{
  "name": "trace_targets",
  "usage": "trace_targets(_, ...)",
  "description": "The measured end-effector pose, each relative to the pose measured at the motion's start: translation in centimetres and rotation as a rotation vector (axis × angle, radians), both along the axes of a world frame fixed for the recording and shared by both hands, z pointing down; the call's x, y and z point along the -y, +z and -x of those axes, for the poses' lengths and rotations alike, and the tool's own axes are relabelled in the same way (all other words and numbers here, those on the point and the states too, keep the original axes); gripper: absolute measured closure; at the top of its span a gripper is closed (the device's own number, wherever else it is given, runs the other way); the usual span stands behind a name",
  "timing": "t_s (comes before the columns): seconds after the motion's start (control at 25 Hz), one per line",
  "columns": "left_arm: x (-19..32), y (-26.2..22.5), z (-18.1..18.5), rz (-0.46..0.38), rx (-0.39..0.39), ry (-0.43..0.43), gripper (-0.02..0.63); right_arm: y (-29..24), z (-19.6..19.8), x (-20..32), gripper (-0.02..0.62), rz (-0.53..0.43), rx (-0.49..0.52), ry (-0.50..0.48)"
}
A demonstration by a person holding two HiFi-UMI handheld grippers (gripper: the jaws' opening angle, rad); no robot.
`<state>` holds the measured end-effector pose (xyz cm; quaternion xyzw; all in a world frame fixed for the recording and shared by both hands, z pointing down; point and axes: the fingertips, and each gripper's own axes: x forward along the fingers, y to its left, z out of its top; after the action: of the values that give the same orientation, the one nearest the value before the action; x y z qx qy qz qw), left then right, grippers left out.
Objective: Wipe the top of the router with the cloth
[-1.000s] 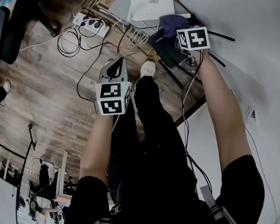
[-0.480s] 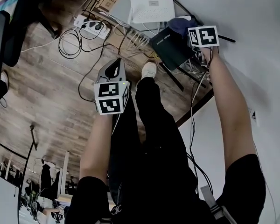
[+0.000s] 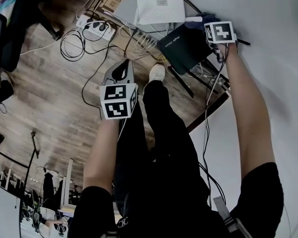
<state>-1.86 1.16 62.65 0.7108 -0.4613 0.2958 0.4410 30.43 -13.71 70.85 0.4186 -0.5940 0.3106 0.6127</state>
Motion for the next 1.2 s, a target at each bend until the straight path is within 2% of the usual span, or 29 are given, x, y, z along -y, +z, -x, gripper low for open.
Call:
trace_targets(0.24,0.2,0.5,0.1,0.009,-0.002,-0.008,0.601,0.3,-0.4,-1.5,0.538,0.092,-0.024,-0.1)
trace_targets(0.56,-0.1,0.4,-0.2,0.012,-0.01,-0.004,0.601,0.7,-2.1,-4.9,0.538,0.282,-0.067,-0.13)
trace_targets(0.72,0.1,0.3,-0.3,0.008,-0.011,-0.009,0.601,0.7,-3.5,-6.8,0.538,0.404,-0.165,-0.124)
trace_targets(0.92,-0.3,0.4,-0.6,0.011,-0.019,-0.001,0.601,0.7,-4.6,-8.7,0.538,0.522,-0.278,-0.182)
trace_targets(1.2,-0.8,0.3,-0.6,0.017,-0.023,0.001,0.601,0.9,-4.2,-10.3,0.538,0.573,-0.31,-0.279)
